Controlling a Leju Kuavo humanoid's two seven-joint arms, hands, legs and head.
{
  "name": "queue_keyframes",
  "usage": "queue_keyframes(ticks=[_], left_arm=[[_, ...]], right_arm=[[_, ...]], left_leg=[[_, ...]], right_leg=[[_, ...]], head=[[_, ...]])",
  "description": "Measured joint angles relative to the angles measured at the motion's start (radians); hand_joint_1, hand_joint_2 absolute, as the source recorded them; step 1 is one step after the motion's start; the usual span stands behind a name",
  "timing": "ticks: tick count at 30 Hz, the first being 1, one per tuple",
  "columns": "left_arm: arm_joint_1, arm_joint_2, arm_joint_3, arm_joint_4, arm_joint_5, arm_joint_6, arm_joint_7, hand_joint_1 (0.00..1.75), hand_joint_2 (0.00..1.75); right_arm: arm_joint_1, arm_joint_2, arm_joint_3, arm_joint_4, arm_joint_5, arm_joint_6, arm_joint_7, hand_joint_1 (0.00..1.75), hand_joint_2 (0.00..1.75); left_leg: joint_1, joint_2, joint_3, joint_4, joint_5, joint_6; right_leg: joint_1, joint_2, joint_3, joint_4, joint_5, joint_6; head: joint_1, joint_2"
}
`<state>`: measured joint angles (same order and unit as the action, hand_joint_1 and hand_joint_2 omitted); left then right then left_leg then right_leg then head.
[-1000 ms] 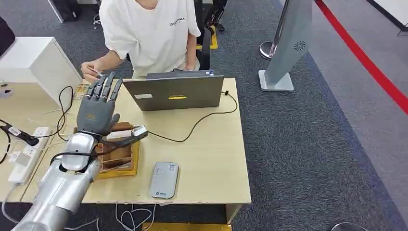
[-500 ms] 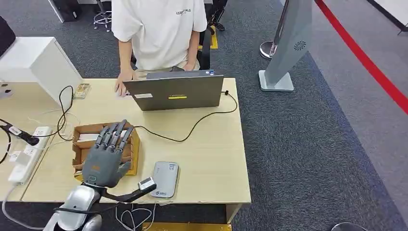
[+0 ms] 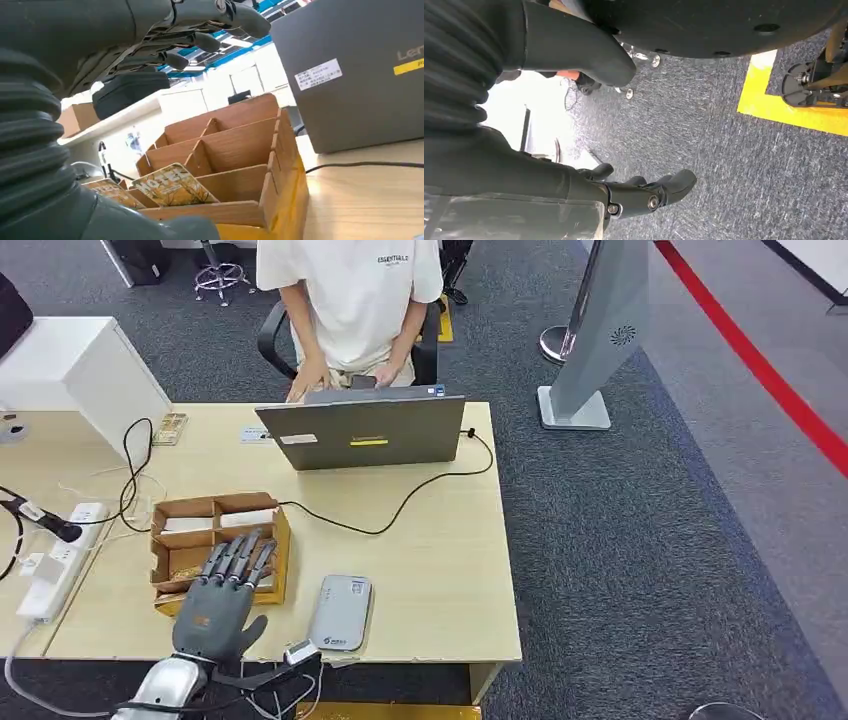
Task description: Pass the card to the sensor for recognition and then transmit it.
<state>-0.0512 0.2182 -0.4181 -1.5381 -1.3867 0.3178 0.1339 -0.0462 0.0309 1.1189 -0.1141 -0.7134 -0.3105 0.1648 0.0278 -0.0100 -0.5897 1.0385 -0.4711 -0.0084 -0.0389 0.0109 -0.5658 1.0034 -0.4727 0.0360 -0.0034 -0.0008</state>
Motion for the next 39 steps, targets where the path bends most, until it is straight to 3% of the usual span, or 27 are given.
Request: queue_keyframes(ticks=[26,39], left_arm=[[-0.004,-0.002,0.082,0.016,-0.123,0.014,0.086,0.00,1.75],[-0.006,-0.015,0.108,0.016,-0.134,-0.009,0.095,0.00,1.75]], right_arm=[[-0.007,0.000,0.000,0.000,-0.017,-0.010,-0.041,0.00,1.75],[-0.007,0.000,0.002,0.000,-0.020,-0.010,-0.050,0.00,1.75]], left_leg=[[0.000,0.000,0.000,0.000,0.000,0.000],[0.000,0.000,0.000,0.000,0.000,0.000]], right_leg=[[0.000,0.000,0.000,0.000,0.000,0.000],[0.000,0.000,0.000,0.000,0.000,0.000]], head=[[0.000,0.000],[0.000,0.000]])
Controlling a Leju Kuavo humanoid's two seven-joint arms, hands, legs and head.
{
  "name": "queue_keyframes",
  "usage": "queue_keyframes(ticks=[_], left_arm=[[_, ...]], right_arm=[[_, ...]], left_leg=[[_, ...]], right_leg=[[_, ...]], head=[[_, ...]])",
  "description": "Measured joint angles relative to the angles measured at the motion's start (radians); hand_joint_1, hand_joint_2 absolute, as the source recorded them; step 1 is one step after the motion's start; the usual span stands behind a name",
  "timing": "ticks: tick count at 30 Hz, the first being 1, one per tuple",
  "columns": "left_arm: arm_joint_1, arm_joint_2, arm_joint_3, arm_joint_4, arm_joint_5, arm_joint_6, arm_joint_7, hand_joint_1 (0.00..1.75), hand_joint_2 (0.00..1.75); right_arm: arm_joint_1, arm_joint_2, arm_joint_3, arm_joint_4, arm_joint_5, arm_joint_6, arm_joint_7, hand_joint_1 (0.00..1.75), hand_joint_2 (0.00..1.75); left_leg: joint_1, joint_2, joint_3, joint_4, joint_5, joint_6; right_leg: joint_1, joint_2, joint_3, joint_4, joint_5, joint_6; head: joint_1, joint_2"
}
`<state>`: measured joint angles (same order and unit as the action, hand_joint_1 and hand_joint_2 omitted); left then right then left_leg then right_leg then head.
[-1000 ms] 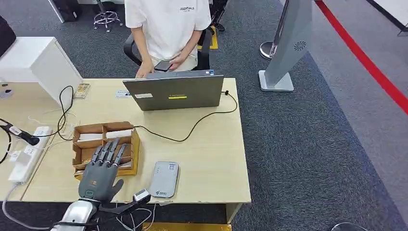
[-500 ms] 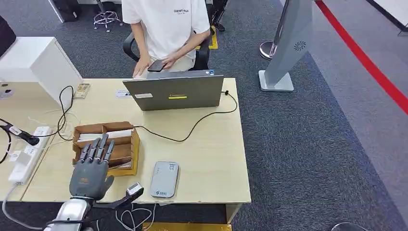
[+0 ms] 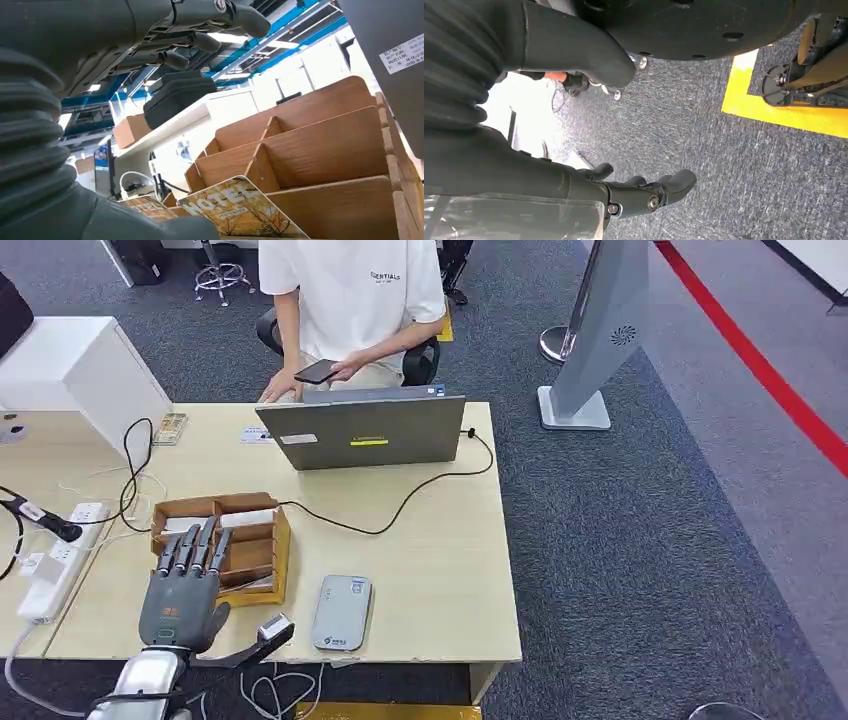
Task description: Pass the card to the sensor for recognition and then transmit it.
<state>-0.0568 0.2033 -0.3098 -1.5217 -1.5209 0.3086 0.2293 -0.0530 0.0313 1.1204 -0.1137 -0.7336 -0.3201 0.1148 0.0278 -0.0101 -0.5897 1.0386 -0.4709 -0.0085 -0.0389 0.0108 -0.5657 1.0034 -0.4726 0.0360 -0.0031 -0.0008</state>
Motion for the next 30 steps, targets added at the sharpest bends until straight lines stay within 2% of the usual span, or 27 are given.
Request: queue_keyframes(ticks=[11,24,25,30], left_arm=[[-0.009,-0.016,0.005,0.017,0.021,-0.038,-0.010,0.00,1.75],[-0.019,-0.040,0.007,0.057,0.027,-0.048,-0.012,0.00,1.75],[-0.019,-0.042,0.007,0.060,0.027,-0.048,-0.012,1.75,1.75],[-0.019,-0.045,0.008,0.066,0.027,-0.057,-0.017,1.75,1.75]], right_arm=[[-0.001,0.001,0.002,0.000,-0.010,-0.002,-0.003,0.00,1.75],[-0.005,0.001,0.004,0.000,-0.014,-0.003,-0.006,0.00,1.75],[-0.005,0.001,0.005,0.000,-0.014,-0.003,-0.007,0.00,1.75],[-0.005,0.001,0.005,0.000,-0.017,-0.003,-0.007,0.00,1.75]], left_leg=[[0.000,0.000,0.000,0.000,0.000,0.000],[0.000,0.000,0.000,0.000,0.000,0.000],[0.000,0.000,0.000,0.000,0.000,0.000],[0.000,0.000,0.000,0.000,0.000,0.000]], right_leg=[[0.000,0.000,0.000,0.000,0.000,0.000],[0.000,0.000,0.000,0.000,0.000,0.000],[0.000,0.000,0.000,0.000,0.000,0.000],[0.000,0.000,0.000,0.000,0.000,0.000]], head=[[0.000,0.000],[0.000,0.000],[0.000,0.000],[0.000,0.000]])
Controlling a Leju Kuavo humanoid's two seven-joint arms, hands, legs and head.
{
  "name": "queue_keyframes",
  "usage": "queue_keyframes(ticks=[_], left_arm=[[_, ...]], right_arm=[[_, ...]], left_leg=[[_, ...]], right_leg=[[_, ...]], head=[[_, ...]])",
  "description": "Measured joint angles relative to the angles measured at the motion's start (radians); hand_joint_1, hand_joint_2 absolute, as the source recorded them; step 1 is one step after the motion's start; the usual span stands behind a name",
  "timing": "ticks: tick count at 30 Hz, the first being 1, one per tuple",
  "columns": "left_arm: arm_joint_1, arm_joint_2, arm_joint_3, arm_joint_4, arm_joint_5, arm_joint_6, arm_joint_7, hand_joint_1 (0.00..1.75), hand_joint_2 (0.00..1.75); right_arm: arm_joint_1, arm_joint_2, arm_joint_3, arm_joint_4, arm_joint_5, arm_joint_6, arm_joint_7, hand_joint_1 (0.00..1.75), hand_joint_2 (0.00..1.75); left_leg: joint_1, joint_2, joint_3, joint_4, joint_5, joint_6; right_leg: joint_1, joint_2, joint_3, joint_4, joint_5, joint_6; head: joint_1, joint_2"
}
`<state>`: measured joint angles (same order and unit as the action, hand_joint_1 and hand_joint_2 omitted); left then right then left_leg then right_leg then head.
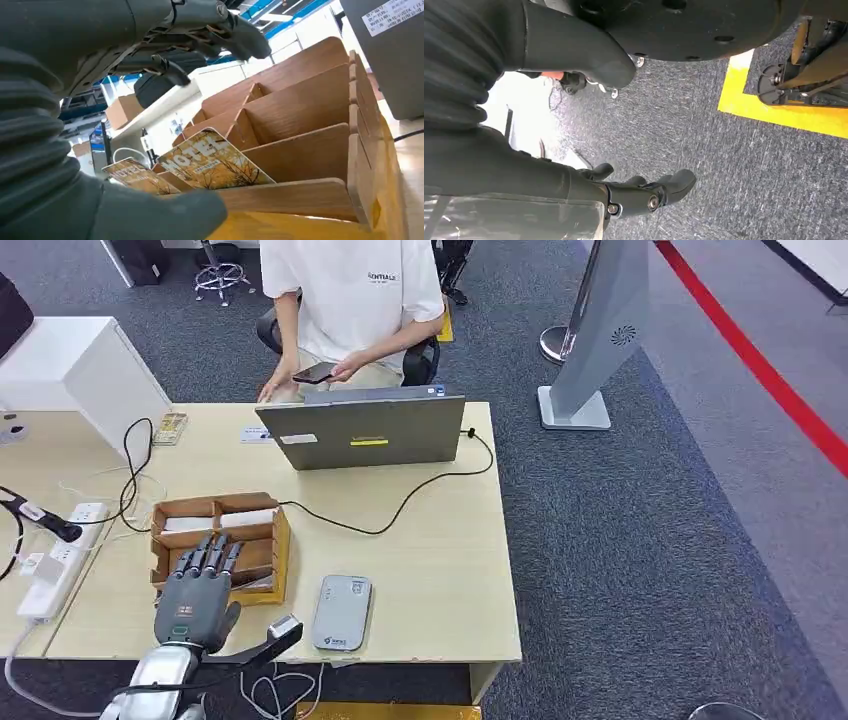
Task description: Pass the card to the sensor for recognition and then transmit it.
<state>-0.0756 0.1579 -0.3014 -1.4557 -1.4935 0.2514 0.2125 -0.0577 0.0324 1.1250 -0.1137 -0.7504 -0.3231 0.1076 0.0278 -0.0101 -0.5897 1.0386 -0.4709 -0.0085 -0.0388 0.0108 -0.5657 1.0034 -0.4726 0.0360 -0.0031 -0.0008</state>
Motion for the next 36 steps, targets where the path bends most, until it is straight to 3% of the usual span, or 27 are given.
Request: queue_keyframes(ticks=[27,36], left_arm=[[0.001,-0.013,0.013,0.000,0.008,0.014,-0.016,1.75,1.75],[-0.026,-0.007,0.013,-0.063,0.012,-0.070,-0.016,1.75,1.75]], right_arm=[[0.000,0.000,0.006,0.000,-0.006,0.001,0.000,0.00,1.75],[0.000,0.000,0.018,0.001,-0.012,0.003,-0.004,0.00,1.75]], left_leg=[[0.000,0.000,0.000,0.000,0.000,0.000],[0.000,0.000,0.000,0.000,0.000,0.000]], right_leg=[[0.000,0.000,0.000,0.000,0.000,0.000],[0.000,0.000,0.000,0.000,0.000,0.000]], head=[[0.000,0.000],[0.000,0.000]])
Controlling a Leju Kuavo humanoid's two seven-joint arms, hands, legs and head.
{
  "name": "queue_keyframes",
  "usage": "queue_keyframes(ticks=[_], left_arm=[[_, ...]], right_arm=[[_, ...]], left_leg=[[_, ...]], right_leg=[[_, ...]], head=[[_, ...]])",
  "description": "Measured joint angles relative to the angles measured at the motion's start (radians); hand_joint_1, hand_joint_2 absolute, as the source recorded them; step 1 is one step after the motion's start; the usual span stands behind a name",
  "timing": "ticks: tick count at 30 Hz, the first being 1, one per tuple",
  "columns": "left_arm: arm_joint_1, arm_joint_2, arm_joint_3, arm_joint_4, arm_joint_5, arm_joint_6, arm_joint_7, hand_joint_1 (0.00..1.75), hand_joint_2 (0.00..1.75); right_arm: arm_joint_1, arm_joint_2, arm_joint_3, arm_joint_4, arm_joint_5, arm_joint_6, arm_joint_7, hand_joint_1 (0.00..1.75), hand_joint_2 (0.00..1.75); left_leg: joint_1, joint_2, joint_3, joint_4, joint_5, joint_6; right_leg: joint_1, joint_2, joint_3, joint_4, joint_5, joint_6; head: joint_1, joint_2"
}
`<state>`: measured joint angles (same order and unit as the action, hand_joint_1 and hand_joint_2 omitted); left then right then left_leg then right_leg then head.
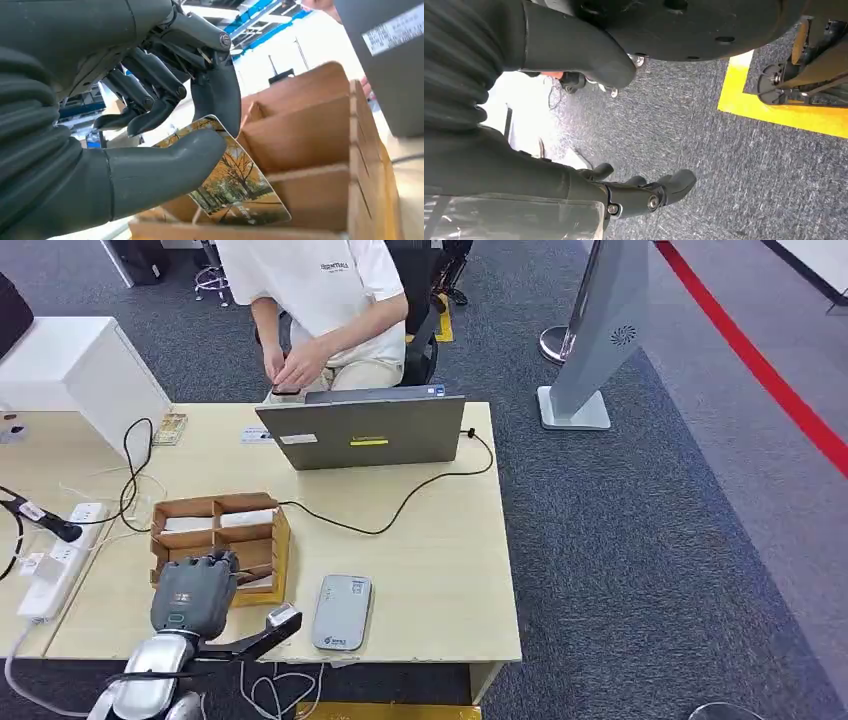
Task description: Pass the card to the sensor for recognition and then transmit it.
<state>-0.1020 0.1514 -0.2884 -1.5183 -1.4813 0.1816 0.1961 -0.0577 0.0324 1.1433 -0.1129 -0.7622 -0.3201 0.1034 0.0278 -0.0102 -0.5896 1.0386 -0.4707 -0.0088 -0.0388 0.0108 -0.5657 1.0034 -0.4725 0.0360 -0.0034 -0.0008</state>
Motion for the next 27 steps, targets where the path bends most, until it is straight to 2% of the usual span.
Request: queue_keyframes(ticks=[4,8,13,16,22,24,27], left_arm=[[-0.009,0.006,0.000,-0.019,0.025,-0.036,-0.011,1.75,1.75],[-0.049,0.034,-0.002,-0.079,0.100,-0.156,-0.022,1.75,1.75],[-0.172,0.103,-0.032,-0.158,0.237,-0.319,-0.025,1.75,1.75],[-0.247,0.140,-0.050,-0.190,0.280,-0.364,-0.016,1.75,1.75],[-0.375,0.173,-0.079,-0.205,0.288,-0.390,0.039,1.75,1.75],[-0.408,0.167,-0.080,-0.193,0.246,-0.350,0.071,1.75,1.75],[-0.439,0.141,-0.081,-0.124,0.150,-0.208,0.096,1.75,1.75]], right_arm=[[0.000,0.000,0.007,0.000,-0.003,0.002,0.000,0.00,1.75],[0.000,0.000,0.013,0.000,-0.005,0.008,0.009,0.00,1.75],[0.000,0.000,0.024,0.003,-0.013,0.019,0.023,0.00,1.75],[0.001,0.000,0.034,0.005,-0.013,0.024,0.030,0.00,1.75],[0.001,0.000,0.055,0.009,-0.002,0.039,0.061,0.00,1.75],[0.001,0.000,0.065,0.010,0.005,0.048,0.074,0.00,1.75],[0.002,0.000,0.085,0.011,0.018,0.059,0.084,0.00,1.75]], left_leg=[[0.000,0.000,0.000,0.000,0.000,0.000],[0.000,0.000,0.000,0.000,0.000,0.000],[0.001,0.000,0.000,0.000,0.001,-0.001],[0.001,0.000,0.000,0.000,0.002,-0.002],[0.001,0.000,0.000,0.000,0.002,-0.001],[0.001,0.000,0.000,0.001,0.002,-0.001],[0.000,0.000,0.000,0.001,0.002,-0.001]], right_leg=[[0.000,0.000,0.000,0.000,0.000,0.000],[0.000,0.000,-0.001,0.000,0.000,0.000],[0.000,0.000,-0.001,0.000,0.001,0.000],[0.000,0.000,-0.001,0.000,0.002,0.000],[0.000,0.000,-0.002,0.000,0.003,0.000],[0.000,0.001,-0.002,0.000,0.003,0.000],[0.000,0.001,-0.002,0.000,0.003,0.000]], head=[[0.000,0.000],[0.000,0.000],[0.000,0.000],[0.000,0.000],[0.000,0.000],[0.000,0.000],[0.000,0.000]])
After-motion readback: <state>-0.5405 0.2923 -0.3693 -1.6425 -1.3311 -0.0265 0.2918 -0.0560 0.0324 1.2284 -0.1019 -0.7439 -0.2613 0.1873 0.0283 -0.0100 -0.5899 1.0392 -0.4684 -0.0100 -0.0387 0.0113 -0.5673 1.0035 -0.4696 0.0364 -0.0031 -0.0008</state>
